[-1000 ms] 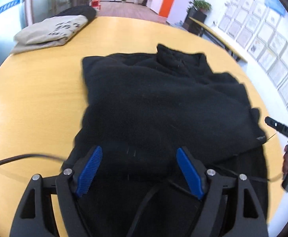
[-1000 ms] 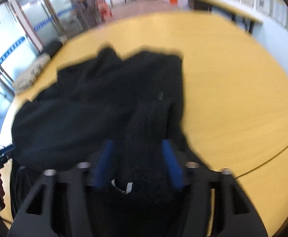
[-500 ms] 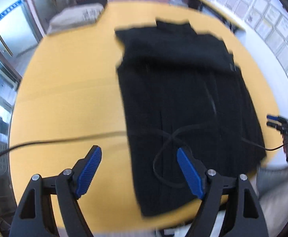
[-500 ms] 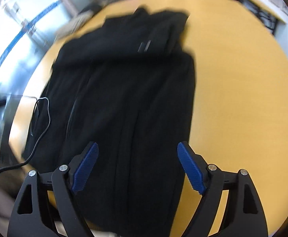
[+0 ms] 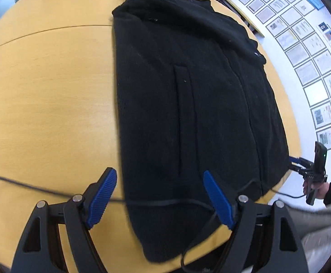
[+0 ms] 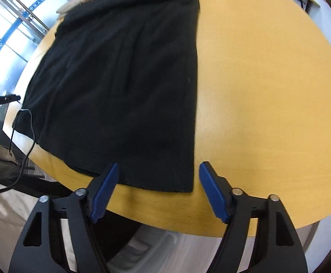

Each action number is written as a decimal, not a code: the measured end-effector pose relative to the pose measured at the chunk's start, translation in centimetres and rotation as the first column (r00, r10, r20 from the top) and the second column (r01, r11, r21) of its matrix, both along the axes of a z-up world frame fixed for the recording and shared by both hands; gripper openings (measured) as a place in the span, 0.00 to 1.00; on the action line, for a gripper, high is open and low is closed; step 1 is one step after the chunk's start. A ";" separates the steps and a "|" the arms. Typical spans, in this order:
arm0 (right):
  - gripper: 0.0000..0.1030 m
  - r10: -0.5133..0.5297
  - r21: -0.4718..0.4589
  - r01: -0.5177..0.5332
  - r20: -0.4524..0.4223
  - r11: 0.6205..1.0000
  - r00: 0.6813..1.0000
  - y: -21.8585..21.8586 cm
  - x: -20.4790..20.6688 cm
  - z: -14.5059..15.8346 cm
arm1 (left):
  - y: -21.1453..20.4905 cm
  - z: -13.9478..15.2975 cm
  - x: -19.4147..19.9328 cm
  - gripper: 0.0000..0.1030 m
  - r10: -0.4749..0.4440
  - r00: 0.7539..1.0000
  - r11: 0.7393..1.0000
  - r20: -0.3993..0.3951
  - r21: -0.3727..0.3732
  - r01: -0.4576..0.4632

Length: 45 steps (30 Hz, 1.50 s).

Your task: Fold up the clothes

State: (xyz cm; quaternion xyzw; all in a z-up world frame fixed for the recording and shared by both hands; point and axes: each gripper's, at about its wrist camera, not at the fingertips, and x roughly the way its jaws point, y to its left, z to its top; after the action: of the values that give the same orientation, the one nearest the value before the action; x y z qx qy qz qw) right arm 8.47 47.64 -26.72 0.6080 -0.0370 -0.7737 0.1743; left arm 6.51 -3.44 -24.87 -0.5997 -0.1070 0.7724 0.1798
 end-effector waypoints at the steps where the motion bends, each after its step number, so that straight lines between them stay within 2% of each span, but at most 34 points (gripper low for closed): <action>1: 0.70 0.001 0.000 -0.001 -0.010 1.000 1.000 -0.1 0.0 0.0 | -0.1 -0.3 -0.3 0.80 0.006 1.000 1.000 -0.004 0.016 -0.005; 4: 0.70 0.010 -0.004 -0.010 -0.037 1.000 0.999 -0.3 -0.2 0.5 | -0.4 -0.8 -1.0 0.80 0.020 1.000 0.999 -0.010 0.047 -0.019; 7: 0.70 0.027 0.003 -0.027 -0.039 1.000 0.999 0.1 -0.2 0.6 | -0.4 -2.1 -0.6 0.81 0.017 0.999 1.000 0.048 0.012 -0.018; 13: 0.70 0.055 0.019 -0.054 -0.049 0.998 0.997 1.5 -1.0 -0.3 | 0.0 -1.6 5.4 0.82 0.009 0.993 1.000 0.119 -0.008 -0.008; 20: 0.70 0.130 -0.072 -0.135 -0.070 0.988 0.989 1.5 -0.5 1.2 | 0.6 -1.0 12.3 0.82 0.001 0.979 1.000 0.202 -0.030 0.005; 25: 0.70 0.160 -0.109 -0.169 -0.090 0.980 0.983 1.8 -0.8 2.1 | 0.2 1.0 17.3 0.81 0.045 0.976 0.995 0.215 -0.099 -0.024; 29: 0.70 0.172 -0.132 -0.185 -0.100 0.974 0.980 1.9 -1.2 2.3 | 0.2 3.9 14.0 0.81 0.087 0.994 0.995 0.069 -0.047 -0.083; 31: 0.70 0.155 -0.130 -0.166 -0.091 0.978 0.984 1.5 -1.8 1.5 | 0.4 3.6 11.2 0.81 0.083 0.996 0.995 0.035 -0.051 -0.081; 34: 0.70 0.133 -0.121 -0.143 -0.088 0.982 0.987 1.0 -2.4 0.3 | 0.5 1.3 8.2 0.81 0.050 0.998 0.996 0.027 -0.081 -0.048; 36: 0.65 0.126 -0.099 -0.136 -0.101 0.986 0.987 0.8 -2.2 -0.2 | 0.9 0.1 7.7 0.81 0.017 0.999 0.995 0.035 -0.101 -0.013; 38: 0.56 0.112 -0.067 -0.120 -0.122 0.990 0.986 0.9 -2.0 0.0 | 1.0 0.1 7.8 0.83 -0.019 1.000 0.993 0.003 -0.117 0.019; 41: 0.27 0.124 0.008 -0.124 -0.129 0.992 0.984 0.2 -1.3 0.0 | 0.4 0.5 8.4 0.84 -0.008 1.000 0.995 -0.011 -0.104 0.007; 42: 0.14 0.128 0.011 -0.128 -0.122 0.992 0.984 0.2 -1.2 -0.2 | 0.1 0.6 8.6 0.84 0.000 1.000 0.995 -0.010 -0.098 -0.001; 45: 0.10 0.112 0.001 -0.112 -0.070 0.994 0.991 0.0 -1.3 -0.2 | -0.7 0.6 9.1 0.79 0.013 1.000 0.996 0.002 -0.088 -0.013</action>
State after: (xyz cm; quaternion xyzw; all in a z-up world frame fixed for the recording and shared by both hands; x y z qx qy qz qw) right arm 7.19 47.63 -26.96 0.5813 0.0021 -0.7834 0.2197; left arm 15.62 -4.16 -24.28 -0.6074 -0.0771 0.7766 0.1481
